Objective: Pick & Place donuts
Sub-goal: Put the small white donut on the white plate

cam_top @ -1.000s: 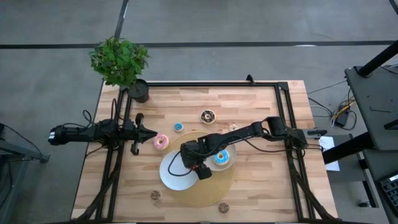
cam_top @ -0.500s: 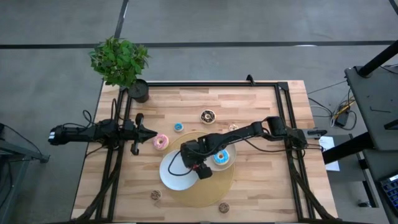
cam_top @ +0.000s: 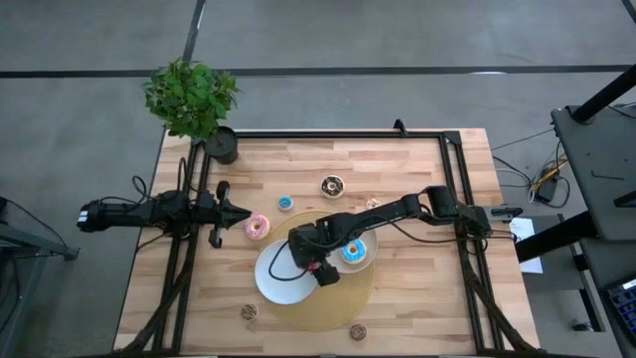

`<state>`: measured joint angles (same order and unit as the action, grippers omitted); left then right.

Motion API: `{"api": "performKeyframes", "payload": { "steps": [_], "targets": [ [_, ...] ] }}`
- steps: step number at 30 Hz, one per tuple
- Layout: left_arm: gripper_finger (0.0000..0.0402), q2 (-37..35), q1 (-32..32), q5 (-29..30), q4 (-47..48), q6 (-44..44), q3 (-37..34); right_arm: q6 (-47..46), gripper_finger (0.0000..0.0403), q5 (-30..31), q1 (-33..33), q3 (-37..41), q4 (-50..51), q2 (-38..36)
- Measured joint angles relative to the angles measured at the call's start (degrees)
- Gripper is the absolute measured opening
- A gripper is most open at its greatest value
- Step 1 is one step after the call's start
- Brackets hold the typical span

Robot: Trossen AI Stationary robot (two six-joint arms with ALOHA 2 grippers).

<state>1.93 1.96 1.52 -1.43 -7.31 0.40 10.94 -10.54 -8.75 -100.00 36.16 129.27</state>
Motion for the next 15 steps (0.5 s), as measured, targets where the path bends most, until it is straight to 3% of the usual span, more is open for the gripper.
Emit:
{"api": "performKeyframes", "payload": {
  "steps": [15],
  "targets": [
    [0.0,0.0,0.0,0.0,0.0,0.0,0.0,-0.9,0.029,0.0,0.0,-0.9,1.6,-8.5]
  ]
}}
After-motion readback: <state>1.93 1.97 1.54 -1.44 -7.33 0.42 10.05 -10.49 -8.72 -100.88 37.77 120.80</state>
